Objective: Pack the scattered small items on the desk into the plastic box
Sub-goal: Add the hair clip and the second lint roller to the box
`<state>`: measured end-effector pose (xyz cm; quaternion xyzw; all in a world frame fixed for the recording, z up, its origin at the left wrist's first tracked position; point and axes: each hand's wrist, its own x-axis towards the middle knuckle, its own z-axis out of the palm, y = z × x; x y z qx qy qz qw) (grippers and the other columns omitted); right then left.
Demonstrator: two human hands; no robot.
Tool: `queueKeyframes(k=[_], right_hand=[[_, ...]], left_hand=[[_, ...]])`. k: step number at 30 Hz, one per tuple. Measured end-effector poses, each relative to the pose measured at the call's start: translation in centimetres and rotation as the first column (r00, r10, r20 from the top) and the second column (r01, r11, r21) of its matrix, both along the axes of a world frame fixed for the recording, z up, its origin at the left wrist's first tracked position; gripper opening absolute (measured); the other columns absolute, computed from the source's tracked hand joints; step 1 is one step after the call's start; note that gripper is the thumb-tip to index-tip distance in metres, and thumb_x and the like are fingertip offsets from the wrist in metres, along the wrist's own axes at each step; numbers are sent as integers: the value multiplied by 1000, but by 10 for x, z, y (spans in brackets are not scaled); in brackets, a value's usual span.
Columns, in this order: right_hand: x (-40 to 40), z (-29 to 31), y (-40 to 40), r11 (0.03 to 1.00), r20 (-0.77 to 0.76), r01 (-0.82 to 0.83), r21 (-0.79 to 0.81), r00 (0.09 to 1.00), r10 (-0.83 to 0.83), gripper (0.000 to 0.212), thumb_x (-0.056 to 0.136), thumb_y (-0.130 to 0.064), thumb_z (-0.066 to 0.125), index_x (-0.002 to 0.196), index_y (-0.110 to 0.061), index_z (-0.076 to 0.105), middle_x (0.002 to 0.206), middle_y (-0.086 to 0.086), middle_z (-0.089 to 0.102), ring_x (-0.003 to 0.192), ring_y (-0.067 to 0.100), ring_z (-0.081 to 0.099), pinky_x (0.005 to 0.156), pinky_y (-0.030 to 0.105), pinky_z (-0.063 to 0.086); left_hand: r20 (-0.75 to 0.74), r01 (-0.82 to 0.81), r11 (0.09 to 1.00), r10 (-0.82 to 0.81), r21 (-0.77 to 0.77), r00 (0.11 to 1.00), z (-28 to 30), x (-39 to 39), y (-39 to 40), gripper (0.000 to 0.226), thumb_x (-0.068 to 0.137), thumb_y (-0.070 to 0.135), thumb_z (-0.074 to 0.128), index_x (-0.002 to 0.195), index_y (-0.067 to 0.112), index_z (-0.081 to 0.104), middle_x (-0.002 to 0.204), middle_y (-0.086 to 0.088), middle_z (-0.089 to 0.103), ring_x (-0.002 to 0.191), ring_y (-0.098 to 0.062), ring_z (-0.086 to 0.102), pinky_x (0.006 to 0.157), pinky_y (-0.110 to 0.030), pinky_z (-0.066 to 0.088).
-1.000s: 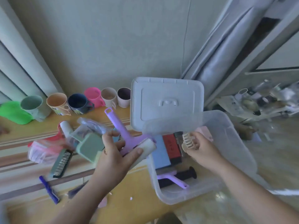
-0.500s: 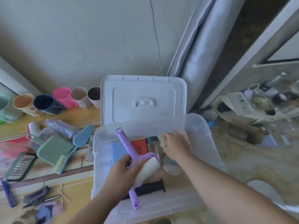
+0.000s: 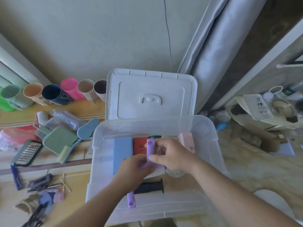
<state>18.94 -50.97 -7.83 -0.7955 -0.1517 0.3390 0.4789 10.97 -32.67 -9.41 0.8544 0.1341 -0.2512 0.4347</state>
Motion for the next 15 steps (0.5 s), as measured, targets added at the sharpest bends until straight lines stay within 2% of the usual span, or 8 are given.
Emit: queueKeyframes(k=[2, 3, 5, 6, 8, 11, 12, 15], right_hand=[[-7, -6, -7, 995, 63, 19, -96, 998, -13, 22, 91, -34, 76, 113, -31, 74, 85, -26, 68, 76, -8, 59, 77, 20, 48], [-13, -11, -11, 991, 83, 0, -132, 997, 11, 19, 92, -38, 75, 111, -35, 74, 85, -30, 65, 80, -12, 59, 79, 18, 46], [-26, -21, -17, 978, 115, -37, -203, 991, 62, 6, 90, -47, 67, 96, -48, 70, 90, -33, 64, 85, -10, 60, 80, 20, 46], [-31, -25, -19, 969, 138, -39, -243, 988, 74, 3, 89, -49, 63, 89, -47, 66, 90, -32, 64, 85, -6, 61, 79, 24, 47], [-37, -35, -23, 956, 234, -52, -290, 964, 123, 7, 89, -44, 60, 87, -38, 62, 89, -22, 66, 82, 4, 61, 79, 29, 50], [-39, -38, -16, 939, 331, -131, -318, 913, 239, 6, 90, -31, 63, 85, -28, 61, 84, -11, 63, 74, 6, 52, 70, 14, 40], [-39, -38, -13, 921, 368, -168, -352, 880, 301, 6, 90, -28, 61, 84, -27, 61, 84, -10, 61, 72, 8, 48, 66, 14, 37], [-45, -39, -7, 826, 322, -328, -458, 805, 499, 13, 89, -19, 54, 83, -29, 47, 92, -9, 50, 70, 17, 46, 61, 33, 44]], left_hand=[[-14, 81, 996, -80, 36, 997, -3, -1, -6, 14, 87, 48, 67, 82, 35, 65, 63, 16, 60, 63, -7, 53, 69, -33, 54], [-17, 124, 992, -123, 31, 992, -4, -3, -8, 6, 89, 39, 66, 84, 42, 65, 68, 20, 61, 69, -4, 56, 74, -33, 54], [-32, 167, 985, -166, 37, 986, -7, -7, -7, 43, 92, 15, 58, 114, 51, 66, 100, 27, 67, 95, 0, 63, 84, -20, 49], [-51, 151, 986, -148, 68, 988, -10, -9, -2, 55, 92, 7, 53, 129, 47, 63, 115, 23, 66, 108, -3, 63, 90, -17, 46], [-74, 97, 987, -88, 127, 993, -14, -14, 9, 63, 90, 1, 47, 138, 40, 59, 128, 16, 64, 118, -9, 61, 97, -21, 46], [-57, 90, 977, -81, 194, 995, -18, -25, 24, 51, 94, 7, 53, 133, 39, 62, 119, 12, 66, 105, -7, 63, 93, -21, 50], [-55, 93, 972, -83, 217, 995, -19, -29, 28, 44, 96, 13, 54, 128, 41, 64, 112, 13, 64, 99, -6, 62, 89, -21, 50], [-169, 246, 944, -212, 219, 963, -19, -40, 35, 21, 97, 37, 52, 99, 49, 69, 93, 15, 60, 87, -5, 59, 78, -24, 47]])
